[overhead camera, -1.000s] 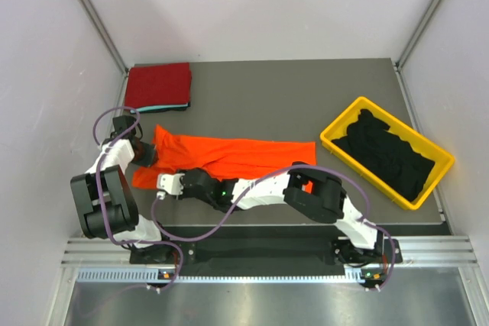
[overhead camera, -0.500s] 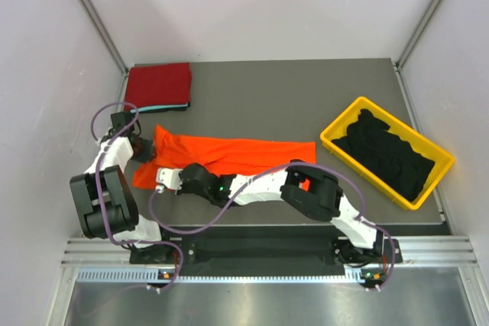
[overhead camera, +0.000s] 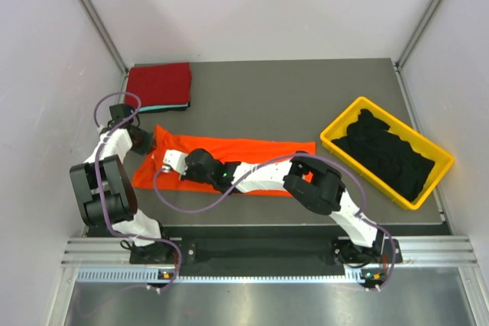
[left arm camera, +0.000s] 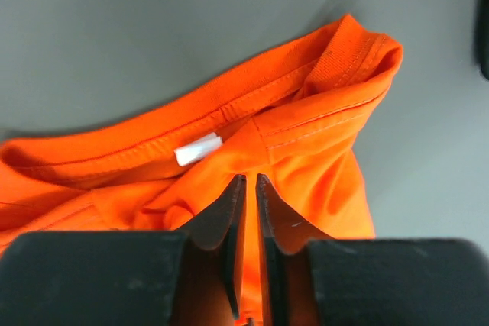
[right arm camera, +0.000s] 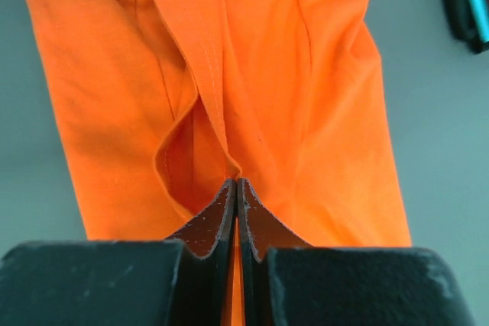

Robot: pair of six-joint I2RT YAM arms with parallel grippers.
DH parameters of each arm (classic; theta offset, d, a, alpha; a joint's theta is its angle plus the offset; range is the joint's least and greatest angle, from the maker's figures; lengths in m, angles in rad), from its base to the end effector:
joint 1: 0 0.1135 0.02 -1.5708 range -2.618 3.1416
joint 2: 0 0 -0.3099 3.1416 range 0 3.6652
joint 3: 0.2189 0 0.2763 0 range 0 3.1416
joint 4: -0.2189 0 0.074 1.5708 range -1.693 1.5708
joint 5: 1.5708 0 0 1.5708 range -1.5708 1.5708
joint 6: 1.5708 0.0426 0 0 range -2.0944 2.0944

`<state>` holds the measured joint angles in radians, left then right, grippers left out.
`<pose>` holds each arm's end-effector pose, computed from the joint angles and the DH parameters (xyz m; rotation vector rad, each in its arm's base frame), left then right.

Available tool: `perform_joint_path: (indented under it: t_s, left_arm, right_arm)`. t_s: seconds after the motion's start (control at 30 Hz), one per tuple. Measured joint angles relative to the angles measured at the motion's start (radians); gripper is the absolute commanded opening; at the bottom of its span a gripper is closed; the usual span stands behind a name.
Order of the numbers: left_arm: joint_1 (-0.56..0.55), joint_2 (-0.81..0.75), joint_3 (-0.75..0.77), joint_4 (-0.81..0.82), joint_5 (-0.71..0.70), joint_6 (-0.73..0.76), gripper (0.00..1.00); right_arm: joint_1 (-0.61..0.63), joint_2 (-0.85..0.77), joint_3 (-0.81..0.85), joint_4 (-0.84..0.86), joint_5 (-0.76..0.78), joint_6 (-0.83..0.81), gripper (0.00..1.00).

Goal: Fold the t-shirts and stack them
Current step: Fold the tshirt

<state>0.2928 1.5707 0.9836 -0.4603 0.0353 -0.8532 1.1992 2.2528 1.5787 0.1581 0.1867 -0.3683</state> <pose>0.3222 0.0955 0.2230 -1.4197 2.2234 -0.2402 0.2123 0.5229 0.1754 -1.3940 1.5599 0.3121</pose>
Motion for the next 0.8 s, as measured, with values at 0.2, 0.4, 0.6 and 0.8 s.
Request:
perform_joint_path:
  t_s: [0.2,0.4,0.6,0.8]
  left_arm:
    - [0.000,-0.059,-0.002,-0.010,-0.045,0.090,0.39]
    - [0.000,-0.144,-0.045,-0.005,-0.071,0.158,0.35]
    - [0.000,-0.144,-0.076,-0.036,-0.111,0.202,0.27]
    - [0.000,-0.166,-0.121,-0.036,-0.107,0.220,0.21]
  right_arm:
    - [-0.037,0.028,0.063,-0.048,-0.069,0.095,0.00]
    - [-0.091,0.040,0.073,-0.059,-0.129,0.198,0.00]
    - [-0.114,0.051,0.076,-0.069,-0.154,0.249,0.00]
    - [-0.115,0.051,0.076,-0.069,-0.160,0.270,0.00]
